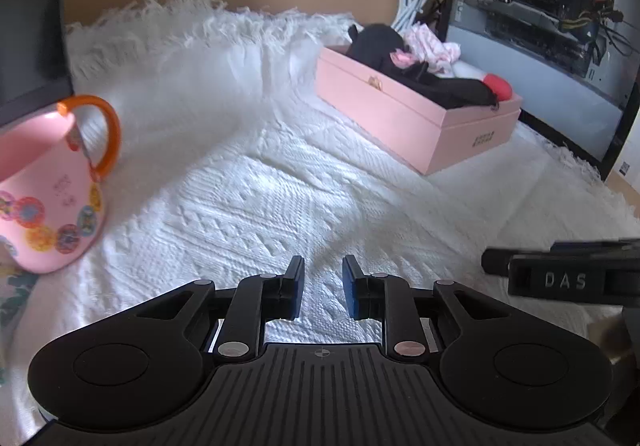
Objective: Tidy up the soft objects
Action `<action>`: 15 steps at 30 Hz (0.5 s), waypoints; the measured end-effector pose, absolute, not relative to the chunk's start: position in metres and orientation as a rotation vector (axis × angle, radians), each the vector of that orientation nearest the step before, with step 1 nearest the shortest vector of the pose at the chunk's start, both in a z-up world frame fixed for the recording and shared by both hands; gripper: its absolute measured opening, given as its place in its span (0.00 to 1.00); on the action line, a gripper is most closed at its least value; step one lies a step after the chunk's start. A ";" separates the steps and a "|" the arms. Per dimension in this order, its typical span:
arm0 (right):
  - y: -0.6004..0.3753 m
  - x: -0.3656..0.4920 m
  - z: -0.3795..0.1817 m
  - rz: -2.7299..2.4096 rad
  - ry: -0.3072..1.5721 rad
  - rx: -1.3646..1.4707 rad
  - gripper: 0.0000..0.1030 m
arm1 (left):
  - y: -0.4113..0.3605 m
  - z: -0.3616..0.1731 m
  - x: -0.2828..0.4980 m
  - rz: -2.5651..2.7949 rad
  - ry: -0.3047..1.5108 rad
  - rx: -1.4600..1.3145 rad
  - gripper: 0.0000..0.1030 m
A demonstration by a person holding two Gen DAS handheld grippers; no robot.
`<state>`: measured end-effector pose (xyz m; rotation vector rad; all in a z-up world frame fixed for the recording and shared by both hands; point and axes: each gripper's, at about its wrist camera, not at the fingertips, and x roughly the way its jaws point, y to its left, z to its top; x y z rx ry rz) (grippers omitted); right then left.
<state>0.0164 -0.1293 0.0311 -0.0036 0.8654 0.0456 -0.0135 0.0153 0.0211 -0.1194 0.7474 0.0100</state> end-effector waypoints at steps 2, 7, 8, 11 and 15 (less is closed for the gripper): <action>-0.126 0.013 0.028 0.012 0.834 -0.031 0.77 | 0.012 0.016 -0.009 -0.014 0.749 -0.107 0.23; -0.125 0.016 0.021 -0.073 0.815 -0.031 0.93 | -0.001 0.012 -0.004 -0.058 0.715 -0.055 0.25; -0.126 0.017 0.020 -0.096 0.813 -0.026 0.99 | -0.003 0.011 -0.003 -0.071 0.711 -0.048 0.25; -0.130 0.013 0.015 -0.101 0.776 -0.020 1.00 | -0.009 0.010 -0.002 -0.099 0.696 -0.028 0.25; -0.129 0.007 0.014 -0.125 0.756 -0.011 1.00 | -0.010 0.007 0.001 -0.096 0.676 -0.021 0.25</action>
